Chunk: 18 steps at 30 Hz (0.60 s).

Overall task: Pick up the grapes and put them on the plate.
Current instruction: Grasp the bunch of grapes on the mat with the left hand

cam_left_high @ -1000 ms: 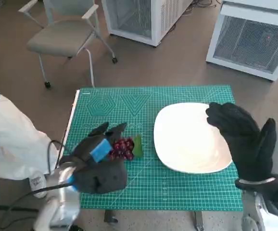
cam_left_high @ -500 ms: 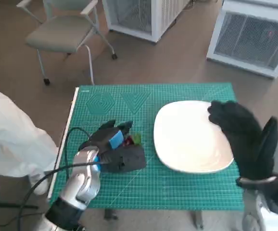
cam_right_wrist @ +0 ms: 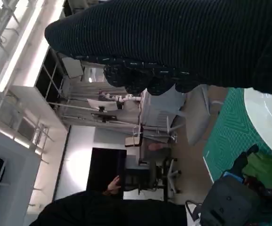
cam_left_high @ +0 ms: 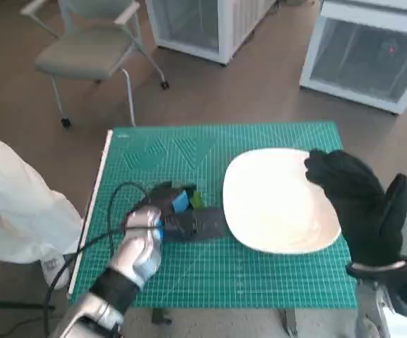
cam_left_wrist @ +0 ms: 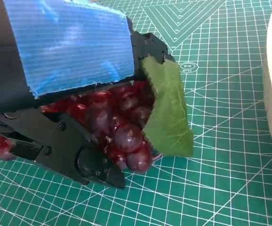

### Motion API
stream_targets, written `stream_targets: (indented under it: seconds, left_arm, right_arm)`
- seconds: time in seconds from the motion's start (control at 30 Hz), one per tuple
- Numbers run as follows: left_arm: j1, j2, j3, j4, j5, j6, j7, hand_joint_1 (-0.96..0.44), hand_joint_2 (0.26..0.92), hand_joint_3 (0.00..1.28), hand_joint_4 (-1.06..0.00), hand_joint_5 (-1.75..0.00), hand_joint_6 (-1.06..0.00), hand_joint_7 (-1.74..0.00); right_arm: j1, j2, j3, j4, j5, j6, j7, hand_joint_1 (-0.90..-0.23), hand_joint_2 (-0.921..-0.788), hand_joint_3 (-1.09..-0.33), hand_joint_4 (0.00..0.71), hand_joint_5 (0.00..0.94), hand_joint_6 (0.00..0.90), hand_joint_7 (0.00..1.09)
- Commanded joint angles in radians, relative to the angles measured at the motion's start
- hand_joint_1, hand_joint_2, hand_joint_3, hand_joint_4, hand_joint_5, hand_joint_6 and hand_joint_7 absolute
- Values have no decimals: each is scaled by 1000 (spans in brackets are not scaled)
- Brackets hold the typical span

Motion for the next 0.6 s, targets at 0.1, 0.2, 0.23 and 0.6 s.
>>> stream_targets:
  seconds: [0.1, 0.2, 0.23, 0.6]
  left_arm:
    - [-18, -8, -7, 59, -19, -9, 22, -61, 778, 16, -95, -13, -265, -13]
    - [-21, -10, -2, 76, -26, -13, 36, -55, 782, 16, -100, -12, -271, -14]
    - [-23, -11, -2, 83, -29, -15, 41, -53, 783, 16, -100, -11, -273, -13]
    - [-55, -29, -5, 230, -53, -77, 162, 152, 865, 111, -282, -957, -456, -24]
  right_arm:
    - [26, -1, 0, 0, -8, 18, -8, -361, -921, -596, 401, 808, 241, 993]
    - [24, -1, 0, 5, -9, 16, -6, -361, -921, -596, 402, 810, 237, 991]
    - [24, -1, 0, 6, -9, 16, -6, -361, -921, -596, 402, 810, 236, 990]
    - [20, -3, -1, 7, -8, 16, -5, -361, -921, -595, 401, 814, 229, 986]
